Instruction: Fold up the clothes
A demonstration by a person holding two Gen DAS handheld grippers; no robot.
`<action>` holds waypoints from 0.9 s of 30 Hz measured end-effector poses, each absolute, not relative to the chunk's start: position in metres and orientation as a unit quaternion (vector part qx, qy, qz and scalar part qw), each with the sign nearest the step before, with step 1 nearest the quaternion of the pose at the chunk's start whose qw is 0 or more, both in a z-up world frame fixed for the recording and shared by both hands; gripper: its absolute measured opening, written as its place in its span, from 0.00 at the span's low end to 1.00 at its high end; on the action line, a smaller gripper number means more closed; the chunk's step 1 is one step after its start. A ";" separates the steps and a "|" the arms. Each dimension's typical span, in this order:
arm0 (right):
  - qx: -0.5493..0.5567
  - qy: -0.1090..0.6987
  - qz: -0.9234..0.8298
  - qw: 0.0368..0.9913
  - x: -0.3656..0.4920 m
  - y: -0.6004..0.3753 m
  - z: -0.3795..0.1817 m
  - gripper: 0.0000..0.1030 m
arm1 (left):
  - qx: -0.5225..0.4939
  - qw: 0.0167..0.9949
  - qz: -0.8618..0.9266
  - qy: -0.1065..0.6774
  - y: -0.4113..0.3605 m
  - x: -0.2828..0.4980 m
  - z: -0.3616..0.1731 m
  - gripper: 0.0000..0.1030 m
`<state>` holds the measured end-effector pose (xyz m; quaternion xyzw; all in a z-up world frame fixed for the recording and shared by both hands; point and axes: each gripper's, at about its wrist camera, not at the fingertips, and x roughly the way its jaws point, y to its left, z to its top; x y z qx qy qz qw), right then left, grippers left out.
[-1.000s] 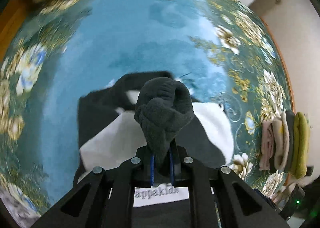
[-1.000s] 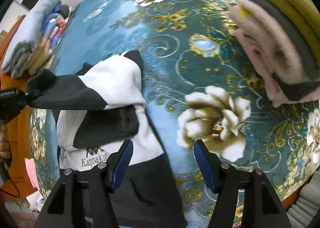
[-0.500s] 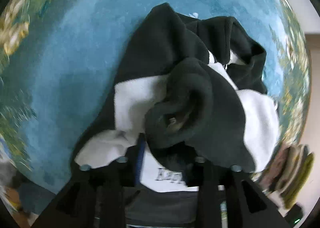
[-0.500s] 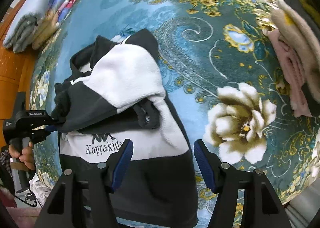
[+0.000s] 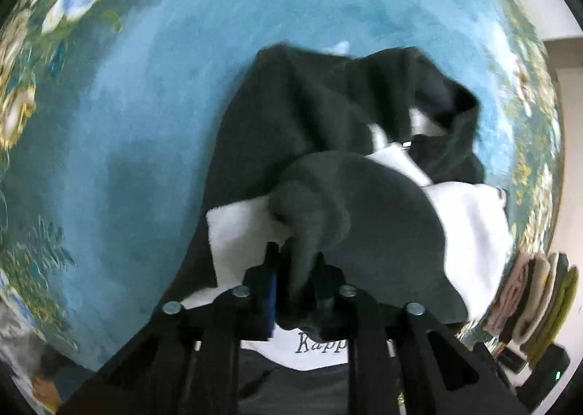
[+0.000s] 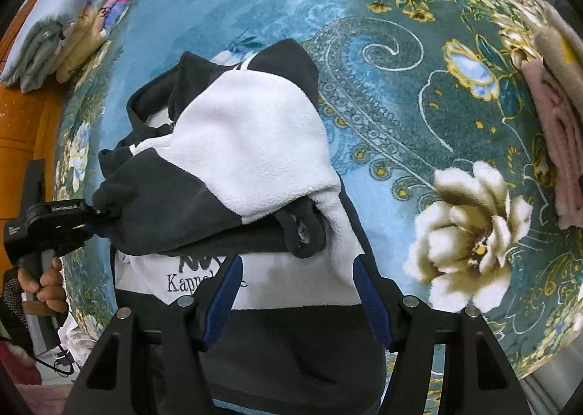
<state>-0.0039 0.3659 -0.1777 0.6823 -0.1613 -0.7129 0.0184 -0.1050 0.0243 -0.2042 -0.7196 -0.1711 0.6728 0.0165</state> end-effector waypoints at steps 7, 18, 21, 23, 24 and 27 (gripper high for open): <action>0.671 -0.159 -0.723 0.023 -0.019 0.361 -0.173 0.65 | -0.683 0.038 0.719 -0.122 0.007 -0.116 -0.174 0.13; 0.651 -0.175 -0.733 0.094 -0.069 0.326 -0.185 0.65 | -0.743 -0.004 0.661 -0.108 -0.004 -0.123 -0.241 0.15; 0.671 -0.178 -0.716 0.070 -0.078 0.330 -0.213 0.65 | -0.748 -0.006 0.655 -0.106 -0.006 -0.127 -0.249 0.18; 0.682 -0.183 -0.706 0.054 -0.082 0.336 -0.230 0.65 | -0.752 -0.008 0.650 -0.110 -0.008 -0.129 -0.255 0.19; 0.686 -0.186 -0.702 0.048 -0.083 0.338 -0.236 0.65 | -0.754 -0.009 0.647 -0.113 -0.009 -0.130 -0.258 0.19; 0.698 -0.195 -0.688 0.037 -0.087 0.344 -0.253 0.65 | -0.759 -0.011 0.641 -0.115 -0.010 -0.133 -0.260 0.20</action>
